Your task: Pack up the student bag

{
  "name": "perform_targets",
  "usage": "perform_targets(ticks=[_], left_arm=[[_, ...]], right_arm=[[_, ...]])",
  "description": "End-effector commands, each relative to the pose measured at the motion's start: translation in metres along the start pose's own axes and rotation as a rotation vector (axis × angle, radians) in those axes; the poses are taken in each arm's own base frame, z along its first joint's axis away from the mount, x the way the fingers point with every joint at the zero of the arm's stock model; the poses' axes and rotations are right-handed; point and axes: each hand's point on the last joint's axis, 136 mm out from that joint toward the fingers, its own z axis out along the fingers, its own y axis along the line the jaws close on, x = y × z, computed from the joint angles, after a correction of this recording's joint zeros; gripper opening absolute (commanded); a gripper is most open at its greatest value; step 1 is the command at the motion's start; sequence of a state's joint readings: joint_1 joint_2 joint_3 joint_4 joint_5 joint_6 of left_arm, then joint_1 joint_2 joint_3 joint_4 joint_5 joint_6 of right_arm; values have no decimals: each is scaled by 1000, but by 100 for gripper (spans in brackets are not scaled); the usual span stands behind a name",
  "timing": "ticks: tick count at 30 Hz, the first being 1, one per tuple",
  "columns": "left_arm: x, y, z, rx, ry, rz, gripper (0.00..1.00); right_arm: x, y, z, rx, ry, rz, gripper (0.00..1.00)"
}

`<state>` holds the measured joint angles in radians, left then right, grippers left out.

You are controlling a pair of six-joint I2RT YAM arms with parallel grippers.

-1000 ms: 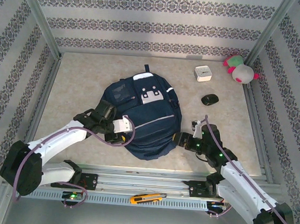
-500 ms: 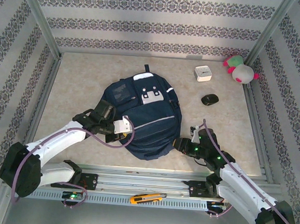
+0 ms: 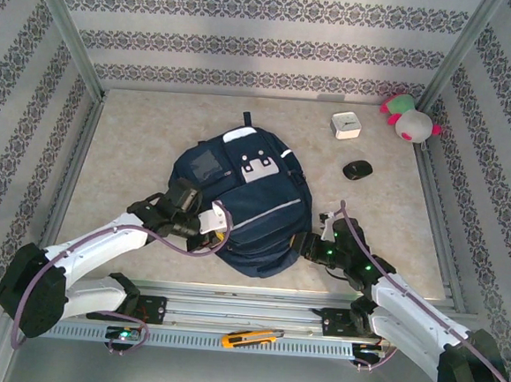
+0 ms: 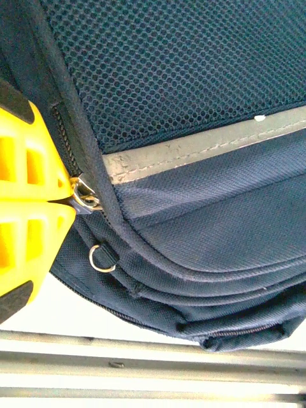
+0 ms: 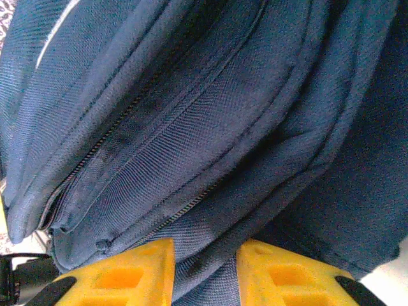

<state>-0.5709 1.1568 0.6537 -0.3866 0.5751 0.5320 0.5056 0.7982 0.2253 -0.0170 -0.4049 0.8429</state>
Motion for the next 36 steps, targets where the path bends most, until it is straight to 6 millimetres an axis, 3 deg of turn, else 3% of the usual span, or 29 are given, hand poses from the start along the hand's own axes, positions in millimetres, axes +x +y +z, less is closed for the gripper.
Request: perform_targets(ticks=[1, 5, 15, 23, 30, 36], left_arm=[[-20, -8, 3, 40, -79, -35, 9], [-24, -4, -1, 7, -99, -51, 18], [-27, -1, 4, 6, -114, -130, 17], [-32, 9, 0, -51, -156, -226, 16], [-37, 11, 0, -71, -217, -315, 15], [-42, 6, 7, -34, -268, -364, 14]], right_arm=[[-11, 21, -1, -54, -27, -35, 31], [-21, 42, -11, -98, -58, -64, 42], [-31, 83, -21, -164, -65, -85, 51], [-24, 104, 11, -144, -50, -73, 47], [-25, 95, 42, -79, -73, -25, 41], [-26, 97, 57, -68, -82, -31, 32]])
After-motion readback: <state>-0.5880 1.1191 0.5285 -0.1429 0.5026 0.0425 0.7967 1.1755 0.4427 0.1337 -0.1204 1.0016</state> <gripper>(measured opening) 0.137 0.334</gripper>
